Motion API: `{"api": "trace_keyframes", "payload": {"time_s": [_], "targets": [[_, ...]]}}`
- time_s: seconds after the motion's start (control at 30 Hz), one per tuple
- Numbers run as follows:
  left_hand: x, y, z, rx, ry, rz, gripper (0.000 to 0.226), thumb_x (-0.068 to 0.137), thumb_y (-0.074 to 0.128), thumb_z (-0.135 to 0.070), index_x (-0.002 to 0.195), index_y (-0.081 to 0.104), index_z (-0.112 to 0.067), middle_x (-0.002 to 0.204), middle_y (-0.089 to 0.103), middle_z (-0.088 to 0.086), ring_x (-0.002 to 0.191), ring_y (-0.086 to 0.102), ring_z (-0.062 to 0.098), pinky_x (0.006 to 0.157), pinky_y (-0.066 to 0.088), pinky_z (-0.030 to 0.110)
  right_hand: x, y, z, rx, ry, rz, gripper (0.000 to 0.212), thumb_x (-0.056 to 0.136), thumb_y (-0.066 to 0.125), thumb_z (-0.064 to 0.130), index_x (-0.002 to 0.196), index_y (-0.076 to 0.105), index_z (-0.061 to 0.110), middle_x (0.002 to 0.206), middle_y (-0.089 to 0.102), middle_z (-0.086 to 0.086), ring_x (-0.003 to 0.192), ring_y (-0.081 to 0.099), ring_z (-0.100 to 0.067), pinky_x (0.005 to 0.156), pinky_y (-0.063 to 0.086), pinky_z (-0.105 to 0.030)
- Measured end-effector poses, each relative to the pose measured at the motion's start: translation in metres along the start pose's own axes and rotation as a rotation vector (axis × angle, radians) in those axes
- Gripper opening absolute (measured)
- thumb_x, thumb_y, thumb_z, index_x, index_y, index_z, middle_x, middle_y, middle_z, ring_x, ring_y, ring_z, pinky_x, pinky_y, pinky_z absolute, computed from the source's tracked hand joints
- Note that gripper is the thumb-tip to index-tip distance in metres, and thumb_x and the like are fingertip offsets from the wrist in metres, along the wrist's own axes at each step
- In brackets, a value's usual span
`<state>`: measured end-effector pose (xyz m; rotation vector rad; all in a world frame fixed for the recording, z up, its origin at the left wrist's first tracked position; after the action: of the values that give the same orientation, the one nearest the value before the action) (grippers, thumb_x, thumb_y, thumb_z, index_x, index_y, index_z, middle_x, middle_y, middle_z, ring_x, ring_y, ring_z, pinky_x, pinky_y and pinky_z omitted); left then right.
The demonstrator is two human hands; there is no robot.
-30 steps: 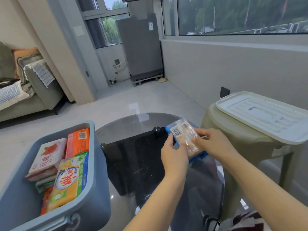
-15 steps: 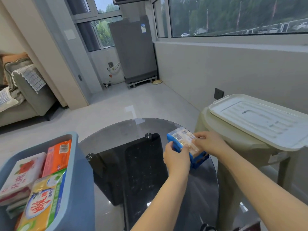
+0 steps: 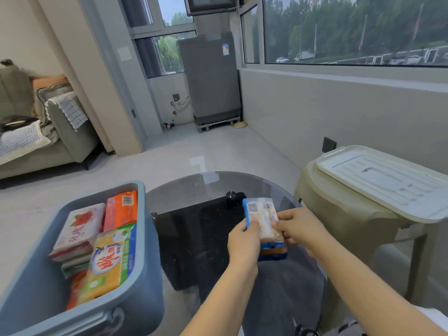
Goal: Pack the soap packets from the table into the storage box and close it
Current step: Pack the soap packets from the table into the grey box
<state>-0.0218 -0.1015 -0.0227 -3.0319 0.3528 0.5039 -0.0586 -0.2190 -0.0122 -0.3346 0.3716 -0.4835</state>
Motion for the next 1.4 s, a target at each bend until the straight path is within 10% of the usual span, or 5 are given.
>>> {"api": "trace_keyframes", "payload": {"time_s": [0.37,0.6,0.83,1.03,1.4], "targets": [[-0.069,-0.108,-0.068,-0.029,0.306,-0.035,0.016,0.093,0.054,-0.026,0.088,0.064,-0.037,0.062,0.068,-0.019,0.054,0.061,-0.014,0.035,0.040,0.006,-0.079,0.041,0.091,0.154,-0.309,0.145,0.013,0.083,0.065,0.013,0.089,0.065,0.025,0.079,0.073,0.000,0.064,0.071,-0.009,0.051,0.055,-0.021],[-0.096,-0.184,-0.112,0.039,0.436,-0.075,0.019,0.091,0.056,-0.026,0.098,0.073,-0.018,0.072,0.075,-0.008,0.062,0.069,0.001,0.044,0.047,0.010,-0.113,0.078,0.151,0.237,-0.418,0.264,0.011,0.082,0.066,0.010,0.082,0.064,0.020,0.067,0.074,0.000,0.061,0.071,-0.011,0.045,0.052,-0.019],[-0.099,-0.256,-0.113,0.072,0.415,-0.181,0.023,0.089,0.060,-0.026,0.079,0.076,-0.012,0.076,0.076,0.006,0.073,0.072,0.020,0.067,0.056,0.032,-0.127,0.143,0.179,0.187,-0.419,0.380,0.010,0.083,0.063,0.007,0.092,0.067,0.007,0.083,0.072,-0.012,0.063,0.071,-0.016,0.047,0.055,-0.022],[-0.091,-0.300,-0.099,0.135,0.291,-0.249,0.016,0.087,0.063,-0.025,0.078,0.073,-0.016,0.065,0.074,-0.003,0.056,0.069,0.007,0.044,0.049,0.016,-0.124,0.192,0.179,0.064,-0.379,0.437,0.002,0.084,0.063,0.015,0.084,0.064,0.016,0.084,0.072,-0.014,0.069,0.071,-0.021,0.053,0.058,-0.026],[-0.081,-0.333,-0.100,0.439,0.286,-0.263,0.019,0.086,0.063,-0.029,0.085,0.075,-0.014,0.084,0.075,0.008,0.081,0.071,0.024,0.077,0.058,0.037,-0.118,0.216,0.188,-0.044,-0.334,0.589,0.011,0.080,0.069,0.015,0.086,0.061,0.010,0.077,0.073,-0.011,0.062,0.072,-0.019,0.055,0.059,-0.031]]}}
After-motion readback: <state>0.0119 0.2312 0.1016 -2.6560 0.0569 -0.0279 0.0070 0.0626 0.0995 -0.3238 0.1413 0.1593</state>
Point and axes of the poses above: each hand's wrist, its own x-axis towards the middle knuckle, its own y-axis out of the palm, z = x × y, the point moved 2 cm from there along x, towards the middle knuckle
